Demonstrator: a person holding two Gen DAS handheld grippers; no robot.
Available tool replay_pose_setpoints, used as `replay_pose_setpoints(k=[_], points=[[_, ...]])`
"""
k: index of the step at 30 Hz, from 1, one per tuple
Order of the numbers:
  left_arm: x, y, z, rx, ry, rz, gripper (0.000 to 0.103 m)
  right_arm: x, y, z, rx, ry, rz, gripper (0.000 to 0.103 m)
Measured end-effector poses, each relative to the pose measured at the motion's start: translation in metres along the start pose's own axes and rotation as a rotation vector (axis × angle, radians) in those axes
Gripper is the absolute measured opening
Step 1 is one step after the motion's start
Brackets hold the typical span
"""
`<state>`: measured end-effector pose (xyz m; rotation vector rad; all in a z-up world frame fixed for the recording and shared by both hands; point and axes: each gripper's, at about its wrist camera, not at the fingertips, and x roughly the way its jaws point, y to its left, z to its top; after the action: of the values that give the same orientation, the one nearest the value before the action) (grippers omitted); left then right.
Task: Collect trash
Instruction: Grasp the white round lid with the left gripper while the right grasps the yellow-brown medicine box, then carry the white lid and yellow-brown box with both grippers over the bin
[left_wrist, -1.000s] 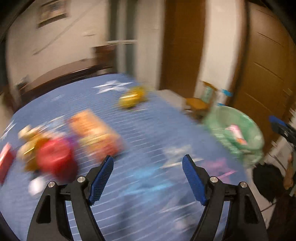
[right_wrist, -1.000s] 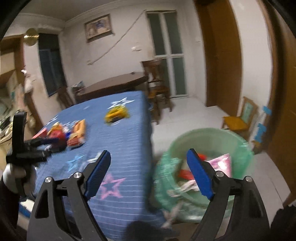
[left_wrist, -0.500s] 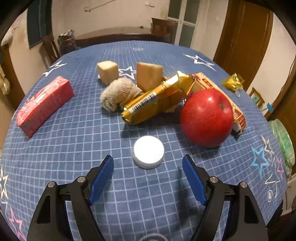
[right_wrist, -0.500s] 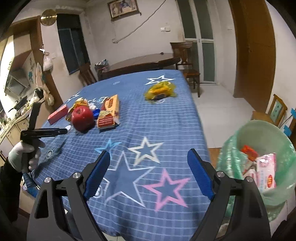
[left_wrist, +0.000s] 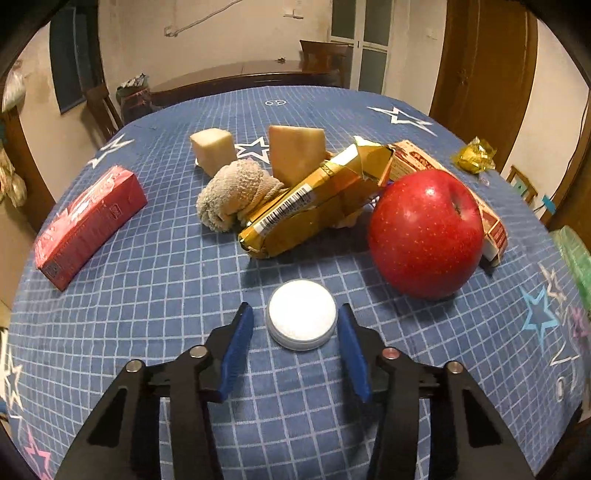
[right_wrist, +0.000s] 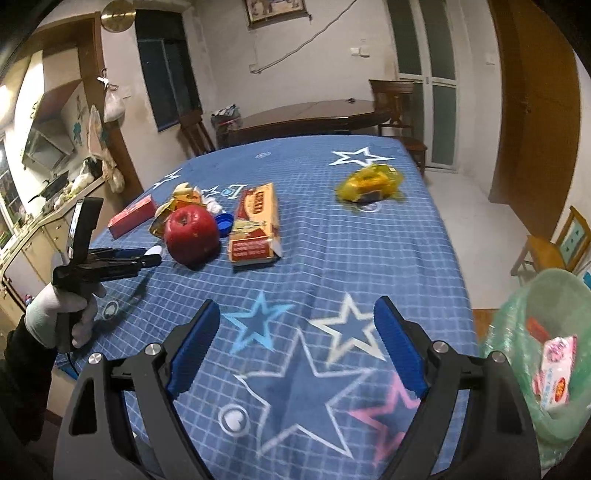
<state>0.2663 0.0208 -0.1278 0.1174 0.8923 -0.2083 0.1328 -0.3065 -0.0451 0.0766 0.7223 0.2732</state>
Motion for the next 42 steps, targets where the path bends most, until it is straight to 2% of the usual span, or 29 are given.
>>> replay_pose_setpoints(k=[5,8,10,14,16,22,25,26,32,36,42], points=[[0.0,-0.005,-0.001,0.023,-0.007,0.005,0.041,0.039,0.015,0.025,-0.043,0.07,0.046,0.082],[0.0,-0.004,-0.002,0.02,-0.009,0.002,0.041,0.075,0.024,0.046,-0.056,0.135,0.084,0.073],[0.0,-0.004,-0.002,0.019,-0.009,0.0,0.041,0.102,0.028,0.061,-0.049,0.186,0.106,0.072],[0.0,-0.004,-0.002,0.016,-0.008,-0.005,0.041,0.15,0.036,0.087,-0.053,0.264,0.103,0.07],[0.0,-0.003,-0.002,0.016,-0.008,-0.007,0.041,0.168,0.041,0.096,-0.07,0.289,0.071,0.07],[0.0,-0.003,-0.001,0.014,-0.008,-0.011,0.041,0.206,0.049,0.106,-0.094,0.361,0.023,0.069],[0.0,-0.004,-0.001,0.012,-0.008,-0.015,0.041,0.21,0.047,0.111,-0.081,0.359,0.028,0.065],[0.0,-0.004,0.0,0.013,-0.008,-0.014,0.041,0.211,0.047,0.111,-0.075,0.364,0.038,0.06],[0.001,-0.004,0.0,0.011,-0.01,-0.016,0.041,0.208,0.046,0.106,-0.074,0.34,0.026,0.058],[-0.001,-0.002,-0.001,0.001,-0.02,-0.004,0.041,0.191,0.042,0.102,-0.051,0.274,0.021,0.058],[-0.013,-0.001,-0.005,-0.027,-0.077,0.007,0.04,0.137,0.046,0.091,-0.056,0.124,-0.015,0.058]])
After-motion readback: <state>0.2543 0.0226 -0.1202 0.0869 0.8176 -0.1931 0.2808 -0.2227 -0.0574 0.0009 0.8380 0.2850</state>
